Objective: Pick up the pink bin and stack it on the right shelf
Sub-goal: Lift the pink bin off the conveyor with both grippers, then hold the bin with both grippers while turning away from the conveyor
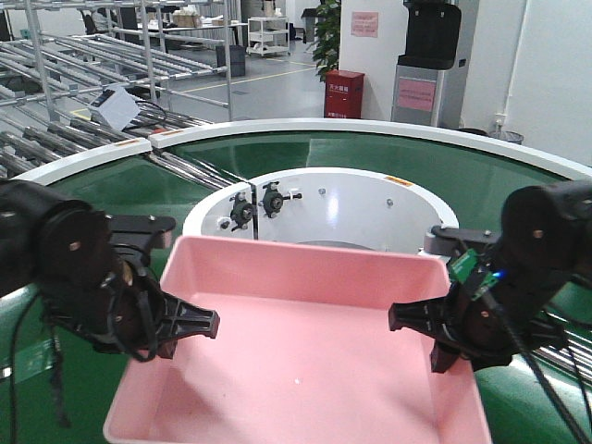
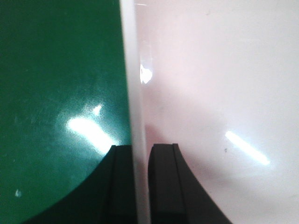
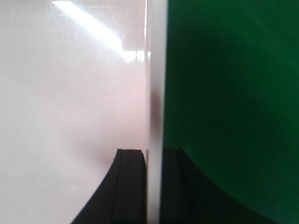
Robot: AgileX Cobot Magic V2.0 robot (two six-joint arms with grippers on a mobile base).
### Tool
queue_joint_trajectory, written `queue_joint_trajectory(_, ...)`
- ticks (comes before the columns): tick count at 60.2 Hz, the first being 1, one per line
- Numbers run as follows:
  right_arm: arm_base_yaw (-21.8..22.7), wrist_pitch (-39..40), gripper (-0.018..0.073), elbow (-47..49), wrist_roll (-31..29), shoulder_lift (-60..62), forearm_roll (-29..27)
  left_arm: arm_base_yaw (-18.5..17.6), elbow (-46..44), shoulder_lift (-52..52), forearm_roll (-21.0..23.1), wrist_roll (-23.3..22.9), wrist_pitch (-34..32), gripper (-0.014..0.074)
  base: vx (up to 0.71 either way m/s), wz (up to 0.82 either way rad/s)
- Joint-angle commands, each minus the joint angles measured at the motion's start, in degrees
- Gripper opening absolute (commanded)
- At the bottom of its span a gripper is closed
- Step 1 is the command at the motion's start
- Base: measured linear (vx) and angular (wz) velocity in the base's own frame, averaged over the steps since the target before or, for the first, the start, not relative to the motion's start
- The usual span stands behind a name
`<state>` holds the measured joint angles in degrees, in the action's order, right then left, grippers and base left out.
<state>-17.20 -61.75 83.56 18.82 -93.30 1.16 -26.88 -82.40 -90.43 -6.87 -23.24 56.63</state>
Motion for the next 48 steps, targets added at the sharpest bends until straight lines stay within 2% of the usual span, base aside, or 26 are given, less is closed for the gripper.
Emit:
queue_joint_trajectory(1,-2.1,2.7,-0.0009,-2.0,0.9,7.0,8.2,-2.7,3.4,7.5,-5.0,-5.6,-3.6,0.0004,0.00,0.00)
queue_joint_trajectory(13,-9.6,4.8,-0.0009,-10.2,7.4,15.4,14.5,-9.1,15.2,17.3,-9.1,-15.4,-6.5,0.0004,0.00,0.00)
queue_joint_trajectory(21,-11.3,5.5,-0.0009,-12.1,8.5,18.3,14.6,-12.3,20.2,21.5,-10.2,-19.3,-8.8,0.0004,0.00,0.00)
queue_joint_trajectory(48,-11.5,5.3,-0.0009,-12.1,8.5,18.7,14.4,-13.1,21.1,22.9,-10.1,-20.1,-9.3,0.0004,0.00,0.00)
